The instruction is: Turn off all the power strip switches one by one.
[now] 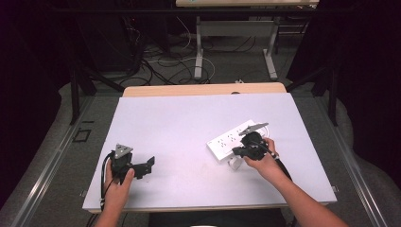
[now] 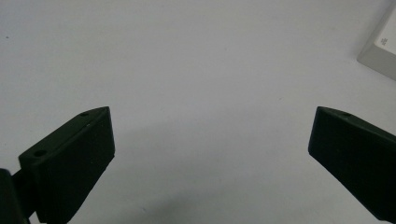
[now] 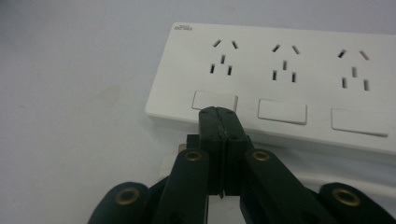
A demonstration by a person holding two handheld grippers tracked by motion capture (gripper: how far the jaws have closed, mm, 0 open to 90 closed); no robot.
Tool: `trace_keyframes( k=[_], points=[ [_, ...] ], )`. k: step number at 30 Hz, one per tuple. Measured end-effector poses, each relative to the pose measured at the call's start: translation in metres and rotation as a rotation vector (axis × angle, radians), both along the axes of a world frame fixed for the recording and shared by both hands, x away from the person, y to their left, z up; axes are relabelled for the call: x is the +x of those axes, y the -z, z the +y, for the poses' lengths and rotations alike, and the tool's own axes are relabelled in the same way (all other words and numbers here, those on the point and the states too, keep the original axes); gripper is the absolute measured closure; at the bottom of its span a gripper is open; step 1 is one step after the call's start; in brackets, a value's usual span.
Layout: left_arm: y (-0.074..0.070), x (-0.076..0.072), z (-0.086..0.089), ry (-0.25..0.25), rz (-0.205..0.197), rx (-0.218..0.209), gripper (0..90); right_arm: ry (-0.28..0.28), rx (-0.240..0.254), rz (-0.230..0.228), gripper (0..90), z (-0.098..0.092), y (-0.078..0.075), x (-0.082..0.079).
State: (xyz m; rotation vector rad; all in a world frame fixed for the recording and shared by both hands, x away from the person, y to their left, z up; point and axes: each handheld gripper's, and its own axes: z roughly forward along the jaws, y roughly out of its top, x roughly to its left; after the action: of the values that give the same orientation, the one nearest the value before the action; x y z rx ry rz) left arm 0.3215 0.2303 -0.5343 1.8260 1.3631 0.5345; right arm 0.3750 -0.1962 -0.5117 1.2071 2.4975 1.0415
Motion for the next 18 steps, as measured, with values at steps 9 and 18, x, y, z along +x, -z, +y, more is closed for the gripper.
trace_keyframes(
  k=[9, 18],
  points=[
    [0.0, 0.0, 0.0, -0.003, 0.0, -0.001, 0.5, 0.072, 0.08, -0.06, 89.5, -0.033, 0.0, -0.024],
    [0.0, 0.0, -0.001, -0.003, 0.0, -0.003, 0.5, 0.141, 0.12, -0.118, 89.5, -0.061, 0.005, -0.046]
  ],
)
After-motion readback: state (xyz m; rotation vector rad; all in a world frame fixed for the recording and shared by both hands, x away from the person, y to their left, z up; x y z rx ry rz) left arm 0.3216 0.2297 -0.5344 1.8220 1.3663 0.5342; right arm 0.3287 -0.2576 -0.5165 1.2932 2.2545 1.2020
